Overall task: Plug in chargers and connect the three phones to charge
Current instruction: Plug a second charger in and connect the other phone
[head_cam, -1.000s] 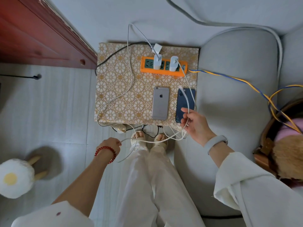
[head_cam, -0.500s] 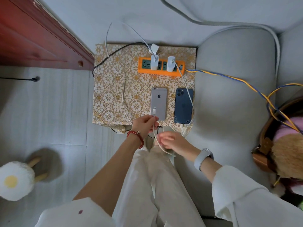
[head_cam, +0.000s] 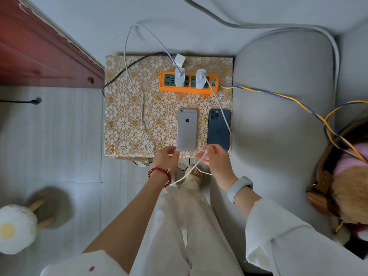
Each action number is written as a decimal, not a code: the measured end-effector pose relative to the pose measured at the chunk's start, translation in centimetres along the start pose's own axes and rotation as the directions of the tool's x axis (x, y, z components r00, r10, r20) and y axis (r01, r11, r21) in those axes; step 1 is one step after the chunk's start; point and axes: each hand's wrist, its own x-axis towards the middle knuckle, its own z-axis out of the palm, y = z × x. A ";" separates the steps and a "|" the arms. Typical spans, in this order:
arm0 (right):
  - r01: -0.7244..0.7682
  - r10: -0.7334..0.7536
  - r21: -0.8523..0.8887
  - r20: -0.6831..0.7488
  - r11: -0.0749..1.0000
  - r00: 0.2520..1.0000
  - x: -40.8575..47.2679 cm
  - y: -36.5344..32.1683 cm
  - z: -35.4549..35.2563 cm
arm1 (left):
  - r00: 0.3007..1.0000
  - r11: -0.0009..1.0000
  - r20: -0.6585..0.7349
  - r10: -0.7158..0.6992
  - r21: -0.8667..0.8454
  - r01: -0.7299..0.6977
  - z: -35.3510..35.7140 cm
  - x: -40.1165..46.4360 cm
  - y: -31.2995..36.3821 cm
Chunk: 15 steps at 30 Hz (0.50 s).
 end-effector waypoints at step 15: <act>-0.100 0.106 -0.126 0.042 0.987 0.994 5.9 2.9 2.6 | 0.957 0.963 -0.122 -0.262 -0.091 0.252 4.0 6.1 2.3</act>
